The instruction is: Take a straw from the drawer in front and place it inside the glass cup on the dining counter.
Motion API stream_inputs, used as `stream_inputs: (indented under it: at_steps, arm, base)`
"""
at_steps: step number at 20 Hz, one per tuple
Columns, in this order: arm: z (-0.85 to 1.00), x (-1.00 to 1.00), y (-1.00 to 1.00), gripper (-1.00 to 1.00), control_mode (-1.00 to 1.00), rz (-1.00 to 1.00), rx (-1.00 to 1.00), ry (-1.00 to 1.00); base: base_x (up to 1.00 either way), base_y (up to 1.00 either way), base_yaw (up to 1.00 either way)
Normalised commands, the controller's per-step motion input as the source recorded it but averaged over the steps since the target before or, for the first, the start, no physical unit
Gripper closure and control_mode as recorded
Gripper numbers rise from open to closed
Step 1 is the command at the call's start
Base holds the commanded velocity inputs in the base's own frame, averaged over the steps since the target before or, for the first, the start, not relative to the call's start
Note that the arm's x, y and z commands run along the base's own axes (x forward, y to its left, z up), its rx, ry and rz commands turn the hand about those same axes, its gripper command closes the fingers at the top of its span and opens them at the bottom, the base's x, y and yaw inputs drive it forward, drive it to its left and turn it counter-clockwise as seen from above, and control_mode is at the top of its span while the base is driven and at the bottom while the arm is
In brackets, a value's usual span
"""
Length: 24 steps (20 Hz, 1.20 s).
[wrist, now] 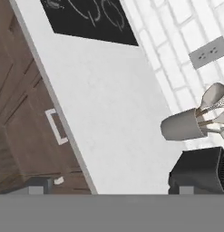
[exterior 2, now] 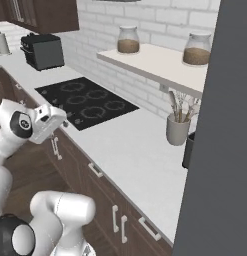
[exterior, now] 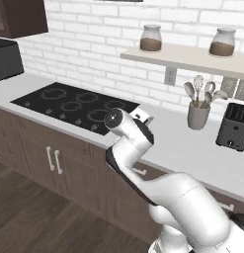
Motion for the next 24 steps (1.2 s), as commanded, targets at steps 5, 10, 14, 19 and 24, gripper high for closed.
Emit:
stream_inputs:
  at_steps: [5, 10, 14, 19, 24]
  arm:
    - [-0.83, 0.07, 0.27, -1.0, -1.0, 0.0, -0.24, 0.0]
    - [-0.83, 0.14, 0.21, -1.0, -1.0, 0.0, -0.18, 0.01]
    - [-0.72, 0.01, 0.02, -1.0, -1.0, -0.05, -0.16, 0.0]
    - [-0.72, 0.01, 0.0, -1.0, -1.0, -0.12, -0.16, 0.01]
    - [-0.48, 0.26, 0.0, -1.0, -1.0, -0.14, -0.13, 0.0]
  base:
    - [0.0, 0.0, 0.0]
    - [0.0, 0.0, 0.0]
    - [0.0, 0.0, 0.0]
    - [0.0, 0.0, 0.0]
    - [0.0, 0.0, 0.0]
